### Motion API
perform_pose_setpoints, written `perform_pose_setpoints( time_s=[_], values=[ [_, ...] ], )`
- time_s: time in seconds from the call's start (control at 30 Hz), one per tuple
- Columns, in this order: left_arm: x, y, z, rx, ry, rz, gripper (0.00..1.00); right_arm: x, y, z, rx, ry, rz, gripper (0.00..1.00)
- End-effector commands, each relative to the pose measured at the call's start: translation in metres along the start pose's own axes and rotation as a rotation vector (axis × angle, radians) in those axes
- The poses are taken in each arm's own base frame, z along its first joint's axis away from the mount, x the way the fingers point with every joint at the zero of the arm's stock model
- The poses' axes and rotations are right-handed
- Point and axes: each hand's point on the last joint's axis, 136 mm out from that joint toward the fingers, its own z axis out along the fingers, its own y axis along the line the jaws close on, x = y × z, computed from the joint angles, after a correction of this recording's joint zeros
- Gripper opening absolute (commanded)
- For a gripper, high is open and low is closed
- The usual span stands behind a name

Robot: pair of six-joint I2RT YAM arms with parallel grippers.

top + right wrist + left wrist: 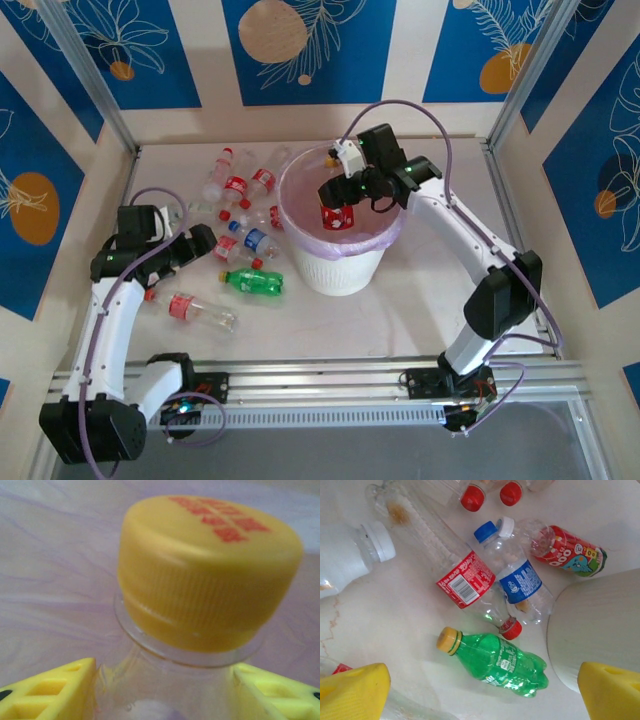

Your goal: Put the plastic bottles in the bin

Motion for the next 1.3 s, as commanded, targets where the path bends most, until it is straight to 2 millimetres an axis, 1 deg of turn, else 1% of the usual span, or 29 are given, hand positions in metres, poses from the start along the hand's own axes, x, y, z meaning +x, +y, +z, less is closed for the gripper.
perform_pose_setpoints(
  time_s=[0.0,0.17,0.37,0.47,0.6,0.67,0.73,0.93,1.0,1.13,1.27],
  values=[
    [0.0,0.011,0.003,-0.035,-0.005,0.025,0.96,0.001,-0.003,0.014,0.027,-0.023,-0.055,0.43],
    [0.0,0.017,0.007,-0.051,0.003,0.016,0.96,0.006,-0.005,0.03,0.029,-0.041,-0.062,0.44],
    [0.0,0.02,0.011,-0.056,0.003,0.019,0.96,0.015,-0.012,0.046,0.043,-0.016,-0.034,0.51],
    [-0.001,0.024,0.012,-0.073,0.004,0.017,0.97,0.018,-0.013,0.048,0.047,-0.013,-0.029,0.59],
    [-0.002,0.028,0.016,-0.08,0.011,0.01,0.98,0.016,-0.013,0.045,0.054,-0.024,-0.035,0.73],
    [-0.002,0.029,0.017,-0.085,0.011,0.006,0.99,0.015,-0.012,0.044,0.054,-0.024,-0.039,0.77],
    [-0.002,0.031,0.018,-0.089,0.008,0.002,1.0,0.013,-0.01,0.041,0.054,-0.028,-0.046,0.78],
    [-0.002,0.033,0.025,-0.066,0.018,-0.041,1.0,0.003,-0.007,0.028,0.056,-0.048,-0.058,0.82],
    [-0.004,0.036,0.026,-0.079,0.017,-0.048,1.0,-0.004,-0.003,0.019,0.054,-0.066,-0.064,0.84],
    [-0.009,0.045,0.024,-0.125,0.005,-0.044,1.0,-0.023,0.008,-0.008,0.037,-0.117,-0.073,0.84],
    [-0.024,0.068,0.017,-0.28,-0.025,0.043,1.0,-0.043,0.023,-0.047,0.013,-0.193,-0.069,0.85]
  ],
)
